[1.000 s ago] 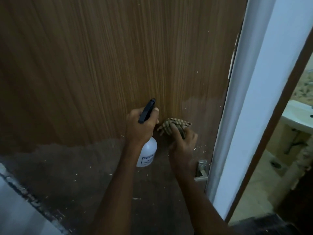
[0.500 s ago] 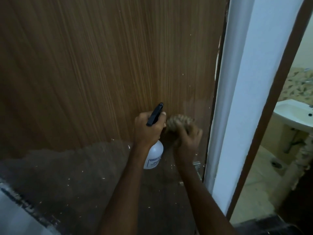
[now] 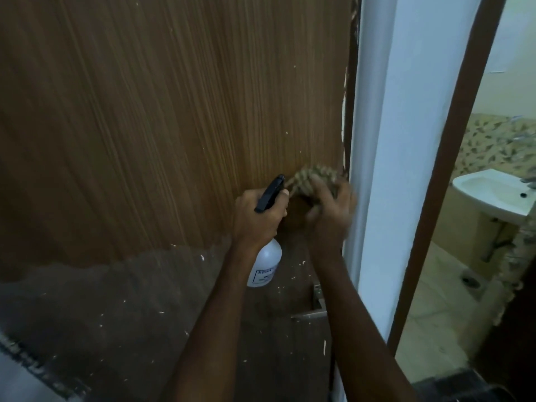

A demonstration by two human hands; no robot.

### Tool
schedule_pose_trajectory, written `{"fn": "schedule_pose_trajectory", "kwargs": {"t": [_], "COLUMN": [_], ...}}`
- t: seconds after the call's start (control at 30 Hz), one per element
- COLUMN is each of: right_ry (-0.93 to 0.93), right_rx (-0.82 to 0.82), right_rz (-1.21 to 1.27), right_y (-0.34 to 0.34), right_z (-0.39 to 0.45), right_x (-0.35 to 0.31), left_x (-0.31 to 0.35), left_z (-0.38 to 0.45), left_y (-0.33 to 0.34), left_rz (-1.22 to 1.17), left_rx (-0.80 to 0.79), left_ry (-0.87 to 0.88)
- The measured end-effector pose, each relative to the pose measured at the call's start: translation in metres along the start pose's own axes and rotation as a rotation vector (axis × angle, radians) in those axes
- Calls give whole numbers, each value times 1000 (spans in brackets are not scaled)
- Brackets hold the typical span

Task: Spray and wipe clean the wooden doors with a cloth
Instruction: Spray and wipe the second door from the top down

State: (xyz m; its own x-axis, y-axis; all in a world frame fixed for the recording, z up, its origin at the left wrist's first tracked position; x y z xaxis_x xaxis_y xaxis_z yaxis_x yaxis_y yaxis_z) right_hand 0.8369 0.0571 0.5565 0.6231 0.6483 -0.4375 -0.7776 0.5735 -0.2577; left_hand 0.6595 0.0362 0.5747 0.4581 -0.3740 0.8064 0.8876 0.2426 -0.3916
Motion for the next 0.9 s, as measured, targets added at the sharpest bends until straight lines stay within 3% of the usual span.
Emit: {"fn": "schedule_pose_trajectory", "kwargs": {"t": [0.1,0.27,0.33,0.5,0.57,0.77,0.9], "right_ry": [27,38,22,33,9,51,-10], "right_rx": [103,-140,-164,79,99,-212,-151], "right_rz": [18,-15,6,51,8,-25,8], "right_y": [-14,12,10,-27,-25,21,5], "right_z": [35,-58,-55,56,57,-86,-51], "right_x": [-3,37,43,22,18,75,56], "left_x": [7,8,6,0,-1,-14,-27], "left_z": [6,13,13,16,15,5,-8], "left_y": [14,35,40,44,46,52,62], "left_rz": [17,7,20,34,36,-14,41], "left_rx": [4,-27,-23,12,21,47,44], "left_ry": [-4,12,12,-16,1,34,12]}}
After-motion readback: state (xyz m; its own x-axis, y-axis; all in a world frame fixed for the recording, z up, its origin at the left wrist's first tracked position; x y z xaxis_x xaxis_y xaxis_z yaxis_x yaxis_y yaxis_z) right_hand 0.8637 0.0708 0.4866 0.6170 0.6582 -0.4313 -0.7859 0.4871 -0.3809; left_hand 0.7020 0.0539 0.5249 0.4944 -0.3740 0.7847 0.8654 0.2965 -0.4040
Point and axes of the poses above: each hand's wrist, its own z-axis towards the middle knuckle, its own y-axis out of the palm, x = y × z, the point moved 10 cm from there along z, towards the middle knuckle, and after that the axes turned 14 degrees about -x, right-handed, at the moved point
